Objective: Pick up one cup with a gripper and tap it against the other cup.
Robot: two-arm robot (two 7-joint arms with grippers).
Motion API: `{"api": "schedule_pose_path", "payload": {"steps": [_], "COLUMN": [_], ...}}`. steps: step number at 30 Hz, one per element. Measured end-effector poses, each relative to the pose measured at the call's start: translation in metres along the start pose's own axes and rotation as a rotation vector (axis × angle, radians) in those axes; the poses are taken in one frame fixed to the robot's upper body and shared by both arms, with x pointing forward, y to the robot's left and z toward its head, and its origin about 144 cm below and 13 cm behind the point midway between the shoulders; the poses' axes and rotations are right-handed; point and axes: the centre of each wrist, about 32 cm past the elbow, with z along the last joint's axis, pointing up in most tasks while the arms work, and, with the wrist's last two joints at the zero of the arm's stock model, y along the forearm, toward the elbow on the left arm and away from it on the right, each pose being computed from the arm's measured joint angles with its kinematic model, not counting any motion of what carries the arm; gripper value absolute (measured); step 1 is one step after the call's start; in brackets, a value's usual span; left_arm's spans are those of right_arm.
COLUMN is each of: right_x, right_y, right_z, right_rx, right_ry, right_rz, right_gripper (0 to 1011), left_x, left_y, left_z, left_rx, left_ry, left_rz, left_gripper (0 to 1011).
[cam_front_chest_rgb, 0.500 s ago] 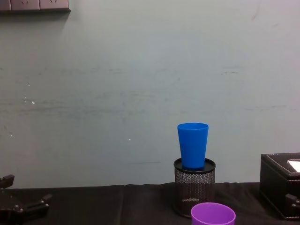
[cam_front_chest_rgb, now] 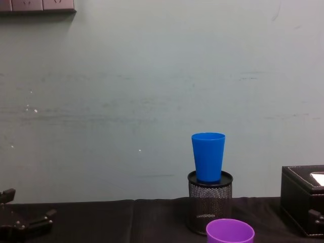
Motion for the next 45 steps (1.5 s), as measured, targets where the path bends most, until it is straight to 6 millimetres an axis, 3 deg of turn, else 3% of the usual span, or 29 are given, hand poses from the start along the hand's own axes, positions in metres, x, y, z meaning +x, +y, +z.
{"api": "schedule_pose_path", "payload": {"steps": [16,23,27,36,45], "right_x": [0.0,-0.013,-0.021,-0.048,-0.066], "right_y": [-0.001,-0.024,-0.028,-0.004,0.022], "right_z": [0.0,0.003,0.005,0.008,0.007], "right_rx": [0.001,-0.029,-0.032,-0.024,-0.003], "right_ry": [-0.001,0.017,0.055,0.178,0.215], "right_rz": [0.001,0.164,0.257,0.406,0.421], "right_gripper": [1003,1003,1003,1003,1003], "left_x": [0.0,0.0,0.0,0.0,0.0], "left_y": [0.0,0.0,0.0,0.0,0.0], "left_z": [0.0,0.0,0.0,0.0,0.0], "left_rx": [0.0,0.0,0.0,0.0,0.0], "left_ry": [0.0,0.0,0.0,0.0,0.0], "left_rz": [0.0,0.0,0.0,0.0,0.0], "left_gripper": [1000,1000,1000,1000,1000]}}
